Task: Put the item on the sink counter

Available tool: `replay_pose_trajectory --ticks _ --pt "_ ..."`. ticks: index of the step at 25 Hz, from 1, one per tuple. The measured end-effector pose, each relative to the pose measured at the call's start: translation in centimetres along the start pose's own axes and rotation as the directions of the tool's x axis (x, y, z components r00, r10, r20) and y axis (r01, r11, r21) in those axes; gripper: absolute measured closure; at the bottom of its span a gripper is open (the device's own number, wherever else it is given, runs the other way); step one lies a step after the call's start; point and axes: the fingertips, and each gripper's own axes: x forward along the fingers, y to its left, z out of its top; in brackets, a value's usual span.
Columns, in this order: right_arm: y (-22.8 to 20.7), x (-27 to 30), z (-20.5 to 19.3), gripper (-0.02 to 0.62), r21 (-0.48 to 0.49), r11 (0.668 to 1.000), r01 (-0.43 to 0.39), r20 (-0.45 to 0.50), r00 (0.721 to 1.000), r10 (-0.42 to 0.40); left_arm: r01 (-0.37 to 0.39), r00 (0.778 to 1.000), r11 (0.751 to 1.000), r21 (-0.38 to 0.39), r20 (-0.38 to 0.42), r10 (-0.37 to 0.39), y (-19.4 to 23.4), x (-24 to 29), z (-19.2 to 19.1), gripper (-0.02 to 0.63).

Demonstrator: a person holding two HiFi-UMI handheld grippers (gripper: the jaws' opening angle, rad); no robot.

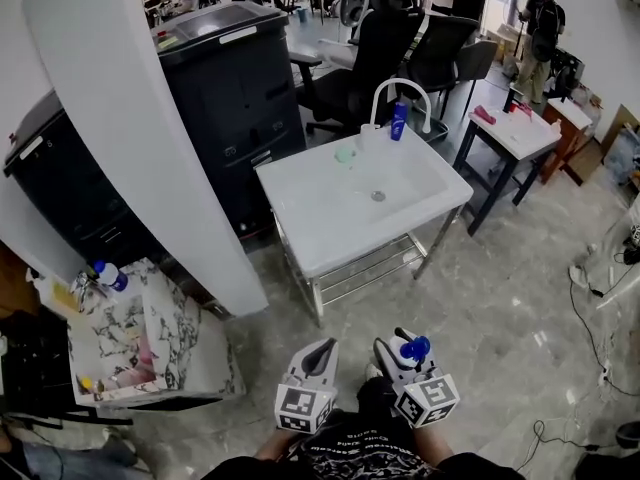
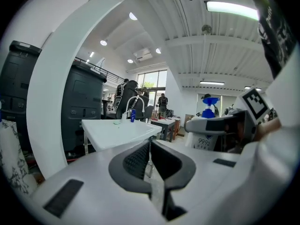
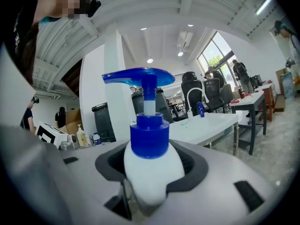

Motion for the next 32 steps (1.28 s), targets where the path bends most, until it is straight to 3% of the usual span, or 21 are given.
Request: replay_pose_trajectory --ticks 7,12,19,27,32 --pt "-2.7 3.6 0.3 0.397 -0.003 0.999 -0.05 -0.018 0.999 0.049 -0.052 0.998 0.999 -0.015 -0.023 0.051 1.8 3.4 -0.3 0.591" --pt "-6.6 7.6 1.6 0.397 -0.009 0.994 -0.109 -0.051 0.993 0.109 -0.077 0.995 0.996 0.037 -0.059 0.079 2.5 7.9 0.7 0.591" --pt "-12.1 13.2 4.3 0.397 -0.042 0.981 -0.191 -0.067 0.98 0.188 -0.179 0.983 0.984 -0.024 -0.039 0.178 5.7 15.1 3.2 0.591" --pt "-18.3 16.4 6.7 0.397 -0.076 0.964 -0.257 -0.095 0.964 0.249 -0.213 0.977 0.974 -0.078 -0.019 0.212 4.3 22.6 4.5 0.591" --pt "-20.5 17.8 7.2 0.397 -0.065 0.961 -0.269 -0.094 0.96 0.262 -0.242 0.97 0.968 -0.074 -0.031 0.24 4.3 24.5 4.5 0.591"
